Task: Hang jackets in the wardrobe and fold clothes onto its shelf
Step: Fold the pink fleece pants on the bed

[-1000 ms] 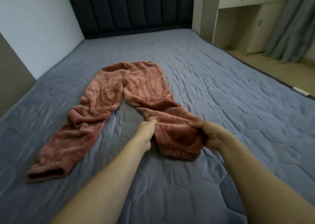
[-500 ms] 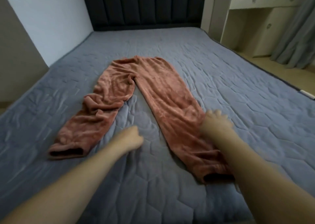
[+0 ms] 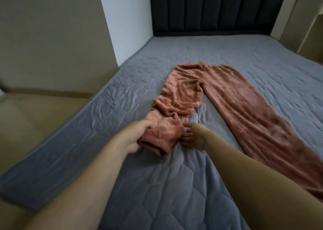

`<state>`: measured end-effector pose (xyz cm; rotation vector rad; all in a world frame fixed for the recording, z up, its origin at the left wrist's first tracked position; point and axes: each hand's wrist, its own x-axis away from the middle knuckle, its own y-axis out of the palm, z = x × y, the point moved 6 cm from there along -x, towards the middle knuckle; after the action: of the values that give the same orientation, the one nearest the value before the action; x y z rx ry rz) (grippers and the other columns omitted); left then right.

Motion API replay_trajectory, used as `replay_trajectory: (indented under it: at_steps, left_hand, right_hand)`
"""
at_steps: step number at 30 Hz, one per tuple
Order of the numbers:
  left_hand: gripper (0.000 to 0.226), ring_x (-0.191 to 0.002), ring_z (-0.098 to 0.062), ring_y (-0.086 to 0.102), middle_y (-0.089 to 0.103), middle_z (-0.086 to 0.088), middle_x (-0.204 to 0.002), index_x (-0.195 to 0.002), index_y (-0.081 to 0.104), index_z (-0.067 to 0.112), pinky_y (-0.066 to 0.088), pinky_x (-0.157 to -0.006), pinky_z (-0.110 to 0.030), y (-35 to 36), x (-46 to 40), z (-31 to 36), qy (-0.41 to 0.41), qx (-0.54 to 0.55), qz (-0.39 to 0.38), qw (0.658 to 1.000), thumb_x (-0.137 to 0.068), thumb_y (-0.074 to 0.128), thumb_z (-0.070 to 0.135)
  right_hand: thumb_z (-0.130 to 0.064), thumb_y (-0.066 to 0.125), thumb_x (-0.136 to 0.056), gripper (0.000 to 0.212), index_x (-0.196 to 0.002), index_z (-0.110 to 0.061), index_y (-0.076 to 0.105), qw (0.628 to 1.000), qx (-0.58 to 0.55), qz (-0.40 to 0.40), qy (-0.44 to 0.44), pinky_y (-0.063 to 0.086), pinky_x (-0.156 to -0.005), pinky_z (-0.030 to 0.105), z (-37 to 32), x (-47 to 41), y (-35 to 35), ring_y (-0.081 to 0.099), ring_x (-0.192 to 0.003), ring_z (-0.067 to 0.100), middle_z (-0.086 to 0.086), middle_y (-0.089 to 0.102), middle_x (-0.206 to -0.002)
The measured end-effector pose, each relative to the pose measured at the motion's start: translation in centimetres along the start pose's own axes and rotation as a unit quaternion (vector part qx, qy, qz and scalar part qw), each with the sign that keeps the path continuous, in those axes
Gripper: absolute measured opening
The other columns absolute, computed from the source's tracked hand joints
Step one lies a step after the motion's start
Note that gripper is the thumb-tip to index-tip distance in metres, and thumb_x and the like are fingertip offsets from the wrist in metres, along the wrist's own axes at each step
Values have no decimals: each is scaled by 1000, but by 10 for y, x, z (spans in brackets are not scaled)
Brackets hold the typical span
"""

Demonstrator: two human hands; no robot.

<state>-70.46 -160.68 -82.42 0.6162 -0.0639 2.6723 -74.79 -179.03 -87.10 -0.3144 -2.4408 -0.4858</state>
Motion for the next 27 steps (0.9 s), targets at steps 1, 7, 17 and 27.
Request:
replay_trajectory:
  at_steps: [1, 7, 17, 27]
  left_hand:
    - [20, -57, -23, 67, 68, -12, -69, -81, 67, 8, 57, -54, -35, 10, 11, 12, 16, 71, -40, 997, -86, 48, 4]
    - [30, -57, -26, 66, 69, -17, -71, -85, 71, -1, 55, -44, -29, 4, 79, -82, -179, -110, -137, 968, -91, 44, 10]
    - [30, -72, -24, 67, 72, -10, -86, -101, 70, 4, 57, -71, -35, -1, 46, -57, -83, -284, 6, 955, -82, 72, 28]
    - [20, -75, -26, 67, 72, -17, -86, -109, 62, 6, 57, -69, -37, 62, 64, -11, -19, -246, -81, 966, -91, 53, 2]
  right_hand:
    - [-26, 50, -96, 23, -80, -10, 48, 1000, 4, -28, -1, 50, -74, 34, -5, 1, 10, 57, -53, 17, 8, 55, -60]
    - [-5, 41, -96, 24, -79, -3, 57, 975, 199, -63, 81, 57, -53, 23, 29, 25, -10, 59, -49, 17, 11, 61, -65]
    - [-33, 46, -90, 43, -125, -8, 51, 734, 588, 319, -112, 43, -89, 38, -17, 97, -106, 55, -112, 33, 16, 54, -127]
    - [-45, 72, -82, 70, -134, -3, 50, 842, 426, 309, 120, 48, -83, 33, 49, 208, -295, 59, -102, 31, 16, 61, -117]
